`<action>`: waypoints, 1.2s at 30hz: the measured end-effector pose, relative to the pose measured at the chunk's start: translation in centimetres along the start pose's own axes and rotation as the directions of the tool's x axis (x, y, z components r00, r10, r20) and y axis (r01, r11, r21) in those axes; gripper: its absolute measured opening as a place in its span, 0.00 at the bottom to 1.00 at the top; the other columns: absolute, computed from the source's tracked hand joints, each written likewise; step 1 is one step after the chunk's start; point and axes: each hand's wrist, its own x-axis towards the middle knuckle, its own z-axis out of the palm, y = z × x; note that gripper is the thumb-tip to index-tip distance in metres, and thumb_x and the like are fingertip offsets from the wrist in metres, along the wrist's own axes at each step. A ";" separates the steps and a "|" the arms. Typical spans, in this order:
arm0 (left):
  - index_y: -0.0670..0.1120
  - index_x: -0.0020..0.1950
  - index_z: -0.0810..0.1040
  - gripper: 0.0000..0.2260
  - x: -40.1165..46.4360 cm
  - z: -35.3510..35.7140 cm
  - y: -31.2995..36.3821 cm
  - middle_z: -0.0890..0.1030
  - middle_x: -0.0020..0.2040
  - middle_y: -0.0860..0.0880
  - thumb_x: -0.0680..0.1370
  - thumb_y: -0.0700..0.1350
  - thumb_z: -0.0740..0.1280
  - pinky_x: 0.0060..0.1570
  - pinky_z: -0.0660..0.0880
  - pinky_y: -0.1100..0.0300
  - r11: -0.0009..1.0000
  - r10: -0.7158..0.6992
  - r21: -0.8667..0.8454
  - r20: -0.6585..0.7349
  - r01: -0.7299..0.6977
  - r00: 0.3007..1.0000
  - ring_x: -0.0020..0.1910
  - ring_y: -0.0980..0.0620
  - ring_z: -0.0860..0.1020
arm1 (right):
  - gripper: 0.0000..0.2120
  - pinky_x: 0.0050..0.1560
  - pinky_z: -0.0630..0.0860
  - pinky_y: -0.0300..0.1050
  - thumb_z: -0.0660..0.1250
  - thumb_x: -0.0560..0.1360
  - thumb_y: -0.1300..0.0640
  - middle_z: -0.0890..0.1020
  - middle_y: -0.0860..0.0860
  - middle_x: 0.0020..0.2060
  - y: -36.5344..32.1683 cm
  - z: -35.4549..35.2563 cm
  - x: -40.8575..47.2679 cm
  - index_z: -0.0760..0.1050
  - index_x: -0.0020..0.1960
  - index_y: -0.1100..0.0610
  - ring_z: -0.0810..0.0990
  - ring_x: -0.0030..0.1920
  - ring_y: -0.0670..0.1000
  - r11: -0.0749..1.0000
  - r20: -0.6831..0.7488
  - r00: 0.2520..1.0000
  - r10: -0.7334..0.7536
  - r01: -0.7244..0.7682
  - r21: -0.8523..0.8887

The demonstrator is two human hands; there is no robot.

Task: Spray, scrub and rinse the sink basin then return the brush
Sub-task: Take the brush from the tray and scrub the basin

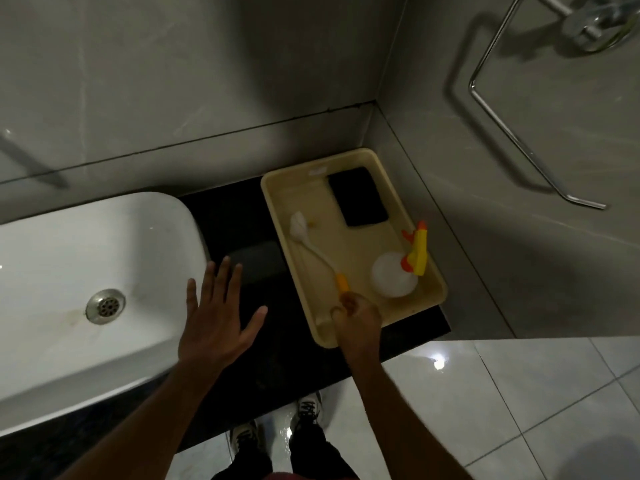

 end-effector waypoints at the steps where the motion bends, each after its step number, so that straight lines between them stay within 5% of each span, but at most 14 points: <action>1: 0.47 0.81 0.48 0.40 0.0 0.0 0.0 0.47 0.82 0.46 0.77 0.71 0.44 0.77 0.44 0.41 1.000 0.004 -0.005 0.001 -0.004 1.000 0.81 0.48 0.41 | 0.19 0.61 0.75 0.45 0.67 0.75 0.61 0.83 0.58 0.60 -0.5 0.8 0.4 0.77 0.65 0.61 0.81 0.59 0.57 0.995 0.056 0.998 -0.017 0.022 -0.096; 5: 0.46 0.81 0.48 0.40 -0.1 0.0 -0.1 0.46 0.82 0.47 0.77 0.71 0.44 0.77 0.41 0.42 1.000 0.009 -0.022 -0.009 -0.009 1.000 0.81 0.49 0.40 | 0.19 0.62 0.73 0.48 0.64 0.78 0.60 0.79 0.58 0.63 -1.8 1.5 3.8 0.72 0.69 0.59 0.77 0.62 0.58 0.935 0.066 0.995 -0.081 0.099 -0.339; 15: 0.46 0.81 0.48 0.42 0.0 -0.4 0.2 0.45 0.82 0.46 0.76 0.72 0.46 0.77 0.46 0.39 0.998 0.008 -0.055 0.009 -0.007 1.000 0.81 0.48 0.41 | 0.08 0.46 0.78 0.50 0.65 0.74 0.65 0.80 0.59 0.52 -3.2 1.4 8.0 0.73 0.53 0.60 0.79 0.52 0.60 0.705 0.192 0.976 -0.107 0.211 -0.677; 26: 0.45 0.81 0.50 0.44 0.2 -0.4 0.2 0.49 0.82 0.46 0.75 0.73 0.49 0.78 0.48 0.41 0.998 0.002 -0.065 -0.040 -0.004 0.999 0.81 0.48 0.45 | 0.13 0.44 0.74 0.50 0.61 0.80 0.55 0.75 0.60 0.56 -3.7 2.4 6.0 0.70 0.60 0.62 0.80 0.48 0.63 0.831 0.104 0.979 -0.175 0.204 -0.517; 30: 0.44 0.80 0.55 0.35 -0.9 -1.2 -0.8 0.54 0.82 0.47 0.79 0.64 0.53 0.78 0.44 0.45 0.971 -0.013 -0.238 -0.186 -0.033 0.983 0.81 0.51 0.50 | 0.14 0.40 0.72 0.47 0.62 0.81 0.52 0.80 0.60 0.46 -6.0 2.3 3.9 0.66 0.58 0.62 0.81 0.44 0.62 0.920 0.087 0.979 -0.187 0.205 -0.333; 34: 0.43 0.76 0.65 0.26 -4.3 -2.7 -6.1 0.64 0.78 0.45 0.82 0.56 0.54 0.78 0.49 0.43 0.899 -0.241 -0.433 -0.346 0.074 0.907 0.79 0.52 0.56 | 0.11 0.28 0.67 0.40 0.64 0.76 0.48 0.79 0.51 0.37 -9.2 3.2 0.3 0.70 0.44 0.55 0.77 0.32 0.48 0.937 0.159 0.964 -0.212 0.247 -0.247; 36: 0.42 0.75 0.66 0.26 -6.6 -3.5 -10.3 0.66 0.77 0.45 0.81 0.55 0.54 0.78 0.50 0.42 0.870 -0.368 -0.456 -0.349 0.186 0.862 0.79 0.53 0.56 | 0.11 0.31 0.67 0.42 0.63 0.76 0.48 0.77 0.51 0.35 -10.6 4.9 -2.3 0.71 0.40 0.54 0.74 0.32 0.44 0.907 0.246 0.929 -0.275 0.336 -0.253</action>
